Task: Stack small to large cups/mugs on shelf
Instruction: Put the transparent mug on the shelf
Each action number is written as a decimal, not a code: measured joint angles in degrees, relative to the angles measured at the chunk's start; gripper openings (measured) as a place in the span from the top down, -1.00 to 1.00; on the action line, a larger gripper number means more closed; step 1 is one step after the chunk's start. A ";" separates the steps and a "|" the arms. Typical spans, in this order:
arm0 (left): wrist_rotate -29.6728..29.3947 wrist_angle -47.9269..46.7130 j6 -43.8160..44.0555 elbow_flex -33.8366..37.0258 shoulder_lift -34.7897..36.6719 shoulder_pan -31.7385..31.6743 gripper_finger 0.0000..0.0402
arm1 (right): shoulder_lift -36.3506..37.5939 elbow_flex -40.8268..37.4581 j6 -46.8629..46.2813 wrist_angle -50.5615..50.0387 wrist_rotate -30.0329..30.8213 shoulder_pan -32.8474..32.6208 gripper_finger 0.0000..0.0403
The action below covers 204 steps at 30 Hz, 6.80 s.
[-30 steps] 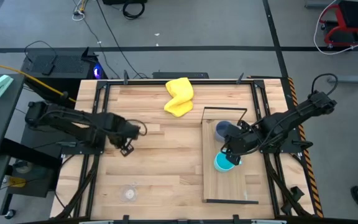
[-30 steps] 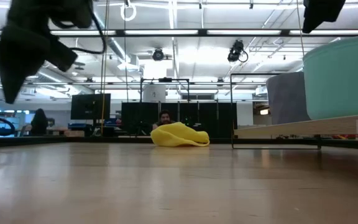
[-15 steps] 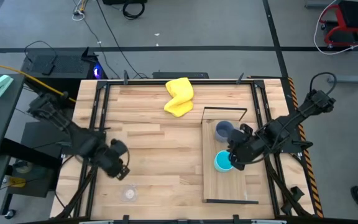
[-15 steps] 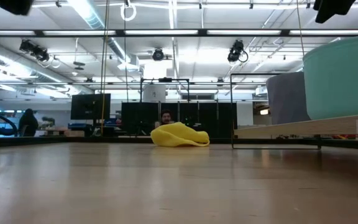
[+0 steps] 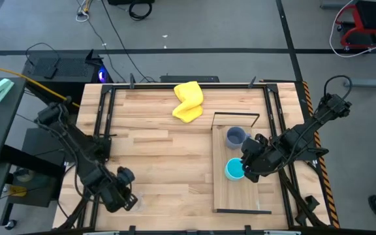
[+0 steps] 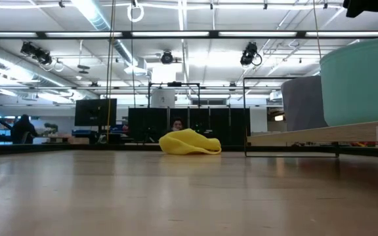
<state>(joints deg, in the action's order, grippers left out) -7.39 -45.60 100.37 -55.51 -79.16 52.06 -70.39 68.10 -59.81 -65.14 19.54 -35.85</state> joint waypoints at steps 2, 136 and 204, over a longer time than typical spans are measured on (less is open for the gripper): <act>1.09 0.97 0.89 0.00 -0.83 0.16 0.96 | 0.00 0.00 -0.61 -0.01 0.03 -0.25 0.60; 4.52 5.11 -41.98 -12.13 -8.07 -25.29 0.95 | -0.07 -0.02 -6.48 -4.64 1.09 -1.55 0.60; 4.59 -20.38 -74.04 -63.19 -53.40 -35.29 0.97 | -0.61 -4.79 -30.25 -11.17 5.08 -16.20 0.60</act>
<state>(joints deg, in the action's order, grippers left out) -2.79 -65.98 26.33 -118.69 -132.55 16.78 -71.00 63.31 -90.06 -76.31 24.62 -52.05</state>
